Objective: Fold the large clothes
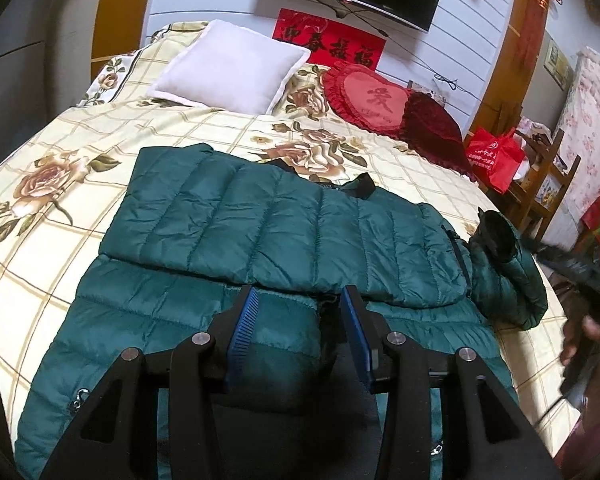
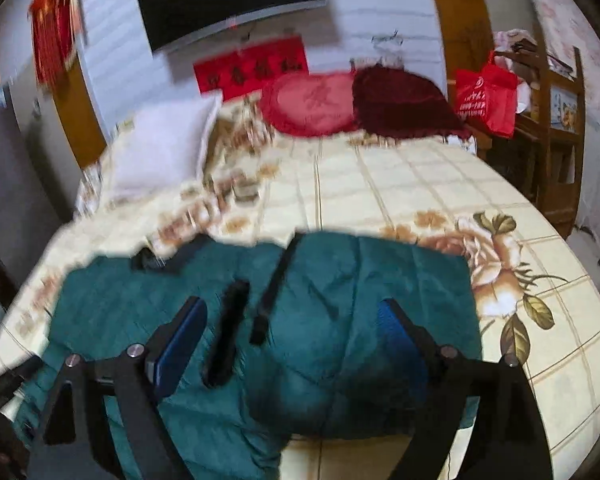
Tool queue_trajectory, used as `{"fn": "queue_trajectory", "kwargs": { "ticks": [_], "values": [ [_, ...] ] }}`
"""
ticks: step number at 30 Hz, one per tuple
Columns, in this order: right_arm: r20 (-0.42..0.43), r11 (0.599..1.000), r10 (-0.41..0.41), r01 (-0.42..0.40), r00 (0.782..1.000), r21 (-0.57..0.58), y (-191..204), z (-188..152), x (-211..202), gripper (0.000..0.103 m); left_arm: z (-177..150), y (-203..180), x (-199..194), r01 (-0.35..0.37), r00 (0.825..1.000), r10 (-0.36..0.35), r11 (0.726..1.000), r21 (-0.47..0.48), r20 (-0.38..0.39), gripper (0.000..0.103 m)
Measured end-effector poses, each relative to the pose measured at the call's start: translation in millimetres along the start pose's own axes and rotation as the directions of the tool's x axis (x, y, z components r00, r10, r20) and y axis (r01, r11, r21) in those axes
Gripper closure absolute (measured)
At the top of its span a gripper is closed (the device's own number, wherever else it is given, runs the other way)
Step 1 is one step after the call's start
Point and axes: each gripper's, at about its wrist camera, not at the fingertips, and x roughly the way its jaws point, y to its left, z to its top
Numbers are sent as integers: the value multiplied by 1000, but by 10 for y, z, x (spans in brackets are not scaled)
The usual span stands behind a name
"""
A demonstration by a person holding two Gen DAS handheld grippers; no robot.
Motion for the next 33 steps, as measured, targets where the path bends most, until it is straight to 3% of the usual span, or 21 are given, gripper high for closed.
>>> {"fn": "queue_trajectory", "kwargs": {
  "ticks": [3,4,5,6,7,9,12,14,19,27,33],
  "values": [
    [-64,993,-98,93,993,-69,103,-122,268,13,19,-27,-36,-14,1000,14,999,28,12,56],
    [-75,989,-127,121,989,-83,108,-163,340,19,30,-30,-42,-21,1000,20,999,38,13,56],
    [-70,988,-142,137,987,-72,82,-190,368,28,40,-30,-49,-32,999,31,998,54,12,56],
    [-66,991,-131,128,989,-46,39,-198,365,52,51,-20,-49,-42,999,41,997,66,9,56],
    [-51,997,-78,79,996,19,-36,-193,312,70,59,-6,-53,-54,999,54,996,78,6,56],
    [2,995,-9,9,1000,102,-108,-164,158,78,68,51,-60,-63,998,63,994,89,-3,56],
    [92,986,89,-101,992,133,6,-97,-143,80,80,167,-74,-82,997,83,992,93,-6,56],
    [117,985,118,-131,986,109,179,-46,-247,80,88,235,-75,-98,995,99,991,92,-8,56],
    [107,964,258,-263,960,40,763,72,-333,80,147,425,-74,-125,992,127,990,66,-16,56],
    [12,919,392,-392,920,-38,1725,45,-20,80,203,692,-97,-130,992,130,992,8,-8,56],
    [-169,886,444,-459,880,-63,2407,-298,579,78,207,870,-72,-115,993,114,992,-56,-27,56]
  ]
}}
